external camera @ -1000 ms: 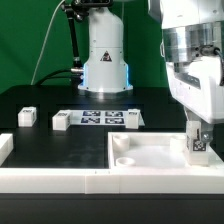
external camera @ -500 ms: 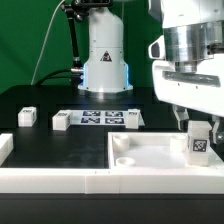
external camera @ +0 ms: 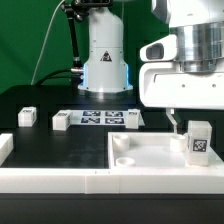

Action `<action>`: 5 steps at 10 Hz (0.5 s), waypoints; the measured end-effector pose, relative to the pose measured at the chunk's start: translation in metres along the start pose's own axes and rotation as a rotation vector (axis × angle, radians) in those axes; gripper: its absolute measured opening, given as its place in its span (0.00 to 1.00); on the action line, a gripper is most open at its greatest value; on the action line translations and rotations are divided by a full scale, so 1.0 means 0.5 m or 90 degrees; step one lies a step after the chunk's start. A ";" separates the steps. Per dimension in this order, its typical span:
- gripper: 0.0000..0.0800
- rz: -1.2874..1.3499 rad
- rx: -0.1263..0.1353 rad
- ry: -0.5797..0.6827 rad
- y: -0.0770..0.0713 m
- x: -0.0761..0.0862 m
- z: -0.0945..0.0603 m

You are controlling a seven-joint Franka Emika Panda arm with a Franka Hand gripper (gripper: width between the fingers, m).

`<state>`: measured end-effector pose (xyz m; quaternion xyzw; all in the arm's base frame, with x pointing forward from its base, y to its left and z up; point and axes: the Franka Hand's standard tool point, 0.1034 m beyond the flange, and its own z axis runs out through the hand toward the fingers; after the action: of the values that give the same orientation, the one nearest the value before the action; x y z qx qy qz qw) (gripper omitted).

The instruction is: Assemble one leg

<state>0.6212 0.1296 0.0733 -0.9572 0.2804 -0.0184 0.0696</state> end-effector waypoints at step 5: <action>0.81 -0.279 -0.017 0.008 0.003 0.003 0.000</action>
Offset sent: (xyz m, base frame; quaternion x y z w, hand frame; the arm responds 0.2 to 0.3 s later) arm 0.0007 0.0027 0.0013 -0.0112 0.0145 -0.1795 0.9836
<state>0.6219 0.1276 0.0732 -0.9959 0.0662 -0.0357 0.0497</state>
